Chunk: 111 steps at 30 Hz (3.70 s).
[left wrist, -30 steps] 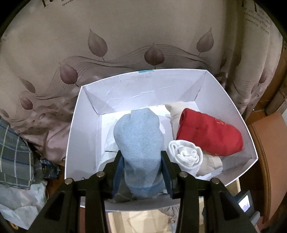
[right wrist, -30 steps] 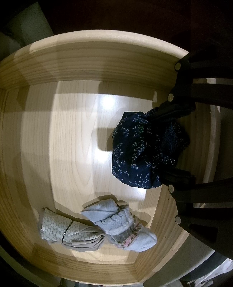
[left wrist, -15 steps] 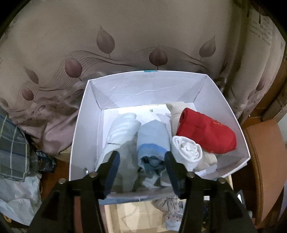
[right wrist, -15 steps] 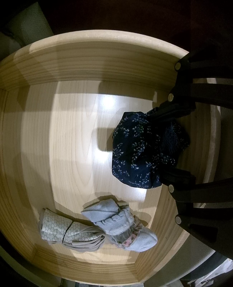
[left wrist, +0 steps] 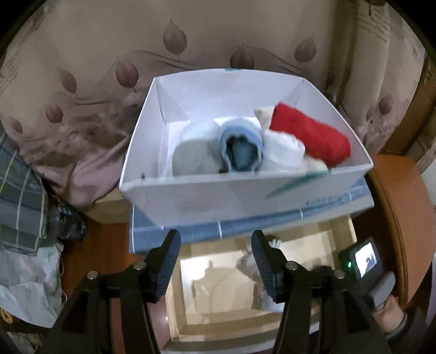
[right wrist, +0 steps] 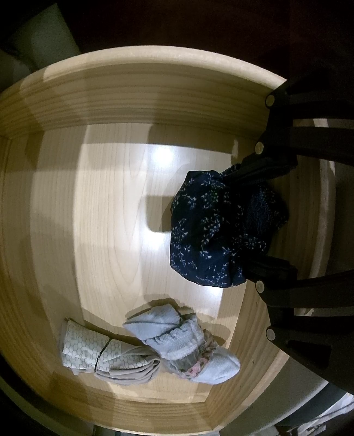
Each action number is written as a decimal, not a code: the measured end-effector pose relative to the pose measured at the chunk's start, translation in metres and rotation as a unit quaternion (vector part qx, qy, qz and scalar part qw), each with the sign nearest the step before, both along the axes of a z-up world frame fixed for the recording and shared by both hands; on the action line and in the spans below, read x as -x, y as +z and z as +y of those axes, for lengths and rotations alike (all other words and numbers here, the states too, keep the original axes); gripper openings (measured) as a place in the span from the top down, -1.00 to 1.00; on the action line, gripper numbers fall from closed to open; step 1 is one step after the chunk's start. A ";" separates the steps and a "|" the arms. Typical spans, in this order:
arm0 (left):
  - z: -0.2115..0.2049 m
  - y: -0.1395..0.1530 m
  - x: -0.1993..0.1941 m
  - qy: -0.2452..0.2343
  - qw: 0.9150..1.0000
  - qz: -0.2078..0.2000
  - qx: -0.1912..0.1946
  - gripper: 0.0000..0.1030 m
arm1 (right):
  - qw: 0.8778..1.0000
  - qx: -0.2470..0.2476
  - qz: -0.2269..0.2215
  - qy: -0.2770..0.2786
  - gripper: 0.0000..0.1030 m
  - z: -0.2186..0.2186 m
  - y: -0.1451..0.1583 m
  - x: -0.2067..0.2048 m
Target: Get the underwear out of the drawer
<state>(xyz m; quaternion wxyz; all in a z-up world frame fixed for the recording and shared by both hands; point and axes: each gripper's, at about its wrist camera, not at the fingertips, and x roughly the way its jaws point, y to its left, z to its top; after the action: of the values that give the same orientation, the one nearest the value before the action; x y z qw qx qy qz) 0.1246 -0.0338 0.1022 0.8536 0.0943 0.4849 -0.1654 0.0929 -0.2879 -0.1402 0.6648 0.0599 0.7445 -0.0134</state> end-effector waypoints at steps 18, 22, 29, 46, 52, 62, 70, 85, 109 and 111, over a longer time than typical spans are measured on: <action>0.006 -0.109 0.058 0.030 0.998 0.045 -0.017 -0.07 | 1.000 0.005 0.001 0.001 0.15 0.004 -0.002 0.002; 0.010 -0.119 0.058 0.056 0.997 0.044 -0.003 -0.07 | 1.000 0.005 0.001 0.001 0.15 0.004 -0.002 0.002; 0.012 -0.136 0.058 0.071 0.995 0.071 0.004 -0.07 | 1.000 0.005 0.001 0.001 0.15 0.004 -0.002 0.002; -0.004 -0.160 0.073 0.047 0.994 0.081 -0.059 -0.07 | 1.000 0.008 0.000 0.002 0.14 0.006 0.001 0.003; -0.001 -0.158 0.078 0.054 0.995 0.061 -0.060 -0.07 | 1.000 0.005 -0.004 -0.002 0.16 0.007 0.002 0.005; 0.022 -0.160 0.069 0.096 0.992 0.083 -0.016 -0.07 | 0.999 -0.009 -0.033 -0.027 0.31 -0.005 0.016 0.010; 0.029 -0.157 0.070 0.111 0.990 0.081 0.007 -0.07 | 0.996 0.016 -0.083 -0.024 0.62 -0.004 0.038 0.019; 0.031 -0.158 0.070 0.109 0.990 0.085 0.015 -0.07 | 0.997 0.010 -0.081 -0.015 0.27 -0.001 0.048 0.017; 0.029 -0.157 0.071 0.103 0.991 0.084 0.018 -0.07 | 0.998 0.040 0.009 0.039 -0.42 0.021 0.013 -0.052; 0.030 -0.156 0.071 0.103 0.991 0.084 0.017 -0.07 | 0.998 0.037 0.017 0.041 -0.21 0.020 0.010 -0.053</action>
<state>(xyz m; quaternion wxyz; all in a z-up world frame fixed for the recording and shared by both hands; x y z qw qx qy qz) 0.0539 -0.0040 -0.0543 0.8236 0.0151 0.5594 -0.0924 0.1460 -0.2677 -0.1302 0.6537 0.0043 0.7566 -0.0149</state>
